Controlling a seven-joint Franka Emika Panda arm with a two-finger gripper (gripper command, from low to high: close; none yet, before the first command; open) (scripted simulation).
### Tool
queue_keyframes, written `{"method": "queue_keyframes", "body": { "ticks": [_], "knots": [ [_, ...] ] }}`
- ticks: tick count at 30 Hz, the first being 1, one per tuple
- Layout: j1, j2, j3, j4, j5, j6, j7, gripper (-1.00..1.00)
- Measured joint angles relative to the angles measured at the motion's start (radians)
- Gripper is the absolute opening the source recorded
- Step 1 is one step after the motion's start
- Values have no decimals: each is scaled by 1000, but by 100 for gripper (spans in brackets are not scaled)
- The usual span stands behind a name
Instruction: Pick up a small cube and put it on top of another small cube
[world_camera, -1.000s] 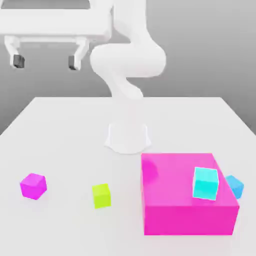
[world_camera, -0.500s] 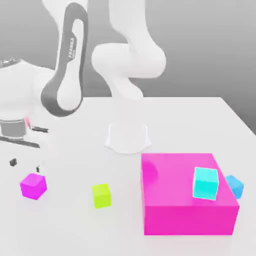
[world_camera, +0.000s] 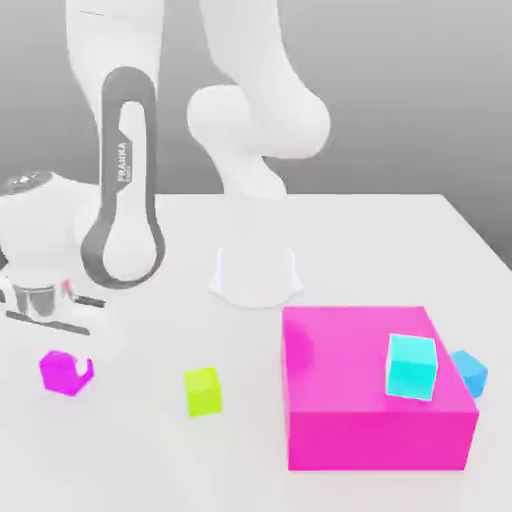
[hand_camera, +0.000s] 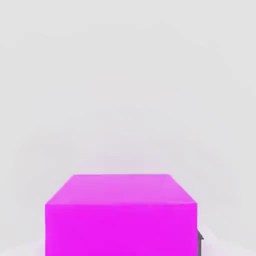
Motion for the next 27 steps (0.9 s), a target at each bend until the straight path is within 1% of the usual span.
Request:
{"method": "queue_keyframes", "body": {
  "ticks": [2,6,12,19,22,27],
  "knots": [
    [17,-74,-39,-17,-97,-52,73,-100],
    [100,-175,-13,-67,-173,-99,245,-100],
    [175,-308,76,-147,-244,-147,515,-100],
    [227,-448,236,-237,-289,-194,801,-100],
    [239,-381,250,-243,-285,-121,825,-100],
    [255,-205,248,-236,-248,47,804,-100]
  ]
}}
